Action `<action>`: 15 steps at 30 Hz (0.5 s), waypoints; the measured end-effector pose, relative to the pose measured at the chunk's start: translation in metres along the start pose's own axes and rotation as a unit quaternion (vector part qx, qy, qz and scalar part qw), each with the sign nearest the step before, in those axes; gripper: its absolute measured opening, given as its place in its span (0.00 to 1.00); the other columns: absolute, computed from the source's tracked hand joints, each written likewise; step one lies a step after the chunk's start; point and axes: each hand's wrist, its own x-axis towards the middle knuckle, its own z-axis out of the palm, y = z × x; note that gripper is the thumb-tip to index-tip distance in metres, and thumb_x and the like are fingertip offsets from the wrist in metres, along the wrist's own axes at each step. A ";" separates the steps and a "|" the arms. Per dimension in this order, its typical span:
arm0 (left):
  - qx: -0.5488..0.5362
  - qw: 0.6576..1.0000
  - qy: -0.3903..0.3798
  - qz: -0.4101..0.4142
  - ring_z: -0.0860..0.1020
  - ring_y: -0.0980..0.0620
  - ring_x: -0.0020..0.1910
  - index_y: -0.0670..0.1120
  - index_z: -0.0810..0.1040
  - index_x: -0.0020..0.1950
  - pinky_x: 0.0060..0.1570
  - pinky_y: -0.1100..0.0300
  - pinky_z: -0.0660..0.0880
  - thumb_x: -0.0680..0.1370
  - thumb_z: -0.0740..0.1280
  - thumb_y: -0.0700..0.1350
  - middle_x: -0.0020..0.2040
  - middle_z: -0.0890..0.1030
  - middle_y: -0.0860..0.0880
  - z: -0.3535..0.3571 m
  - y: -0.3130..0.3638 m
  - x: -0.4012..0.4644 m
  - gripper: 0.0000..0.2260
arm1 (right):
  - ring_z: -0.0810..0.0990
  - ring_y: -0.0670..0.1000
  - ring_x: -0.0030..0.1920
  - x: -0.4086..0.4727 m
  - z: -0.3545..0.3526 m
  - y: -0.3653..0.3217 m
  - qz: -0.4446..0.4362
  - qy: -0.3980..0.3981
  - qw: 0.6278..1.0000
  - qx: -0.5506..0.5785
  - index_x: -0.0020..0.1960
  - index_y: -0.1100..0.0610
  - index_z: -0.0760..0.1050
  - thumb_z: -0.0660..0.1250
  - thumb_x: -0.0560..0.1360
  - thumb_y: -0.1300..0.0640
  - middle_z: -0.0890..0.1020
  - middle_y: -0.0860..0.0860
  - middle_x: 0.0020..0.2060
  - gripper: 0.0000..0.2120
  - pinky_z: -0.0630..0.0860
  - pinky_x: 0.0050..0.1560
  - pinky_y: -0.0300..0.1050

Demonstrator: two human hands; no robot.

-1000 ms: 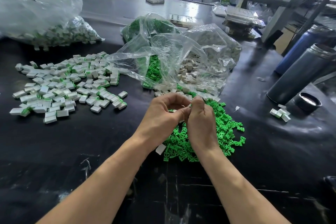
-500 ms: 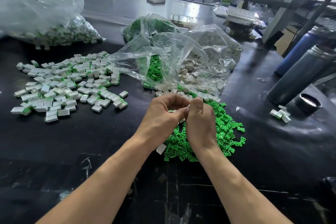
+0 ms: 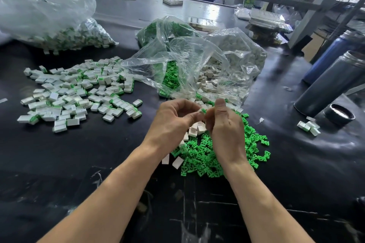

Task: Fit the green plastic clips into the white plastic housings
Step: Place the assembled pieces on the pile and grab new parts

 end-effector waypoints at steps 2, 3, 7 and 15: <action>0.006 1.000 0.013 0.004 0.77 0.59 0.34 0.42 0.84 0.47 0.38 0.64 0.76 0.76 0.75 0.38 0.35 0.83 0.53 -0.003 -0.001 0.002 0.02 | 0.75 0.47 0.33 0.000 -0.008 -0.001 -0.016 -0.015 1.000 0.020 0.43 0.54 0.80 0.60 0.85 0.43 0.80 0.47 0.33 0.20 0.69 0.35 0.43; 0.013 1.000 0.015 0.004 0.76 0.58 0.34 0.41 0.84 0.47 0.38 0.63 0.76 0.76 0.75 0.38 0.35 0.82 0.52 -0.004 -0.001 0.002 0.02 | 0.75 0.47 0.34 0.000 -0.010 -0.001 -0.024 -0.030 0.999 0.023 0.45 0.54 0.80 0.63 0.84 0.44 0.81 0.48 0.35 0.17 0.69 0.34 0.43; 0.029 1.000 0.007 0.009 0.79 0.61 0.34 0.41 0.84 0.47 0.38 0.68 0.76 0.76 0.75 0.38 0.35 0.83 0.54 -0.006 -0.002 0.001 0.02 | 0.78 0.41 0.35 -0.001 -0.014 0.000 -0.038 -0.065 0.997 -0.010 0.50 0.52 0.83 0.70 0.81 0.50 0.82 0.41 0.35 0.06 0.72 0.36 0.35; 0.126 0.990 0.003 0.057 0.84 0.53 0.41 0.49 0.82 0.51 0.42 0.60 0.81 0.76 0.76 0.42 0.41 0.85 0.49 0.002 -0.003 -0.004 0.06 | 0.83 0.47 0.40 -0.003 -0.015 0.002 -0.025 -0.061 0.997 -0.035 0.49 0.52 0.83 0.70 0.82 0.53 0.85 0.47 0.39 0.06 0.79 0.41 0.42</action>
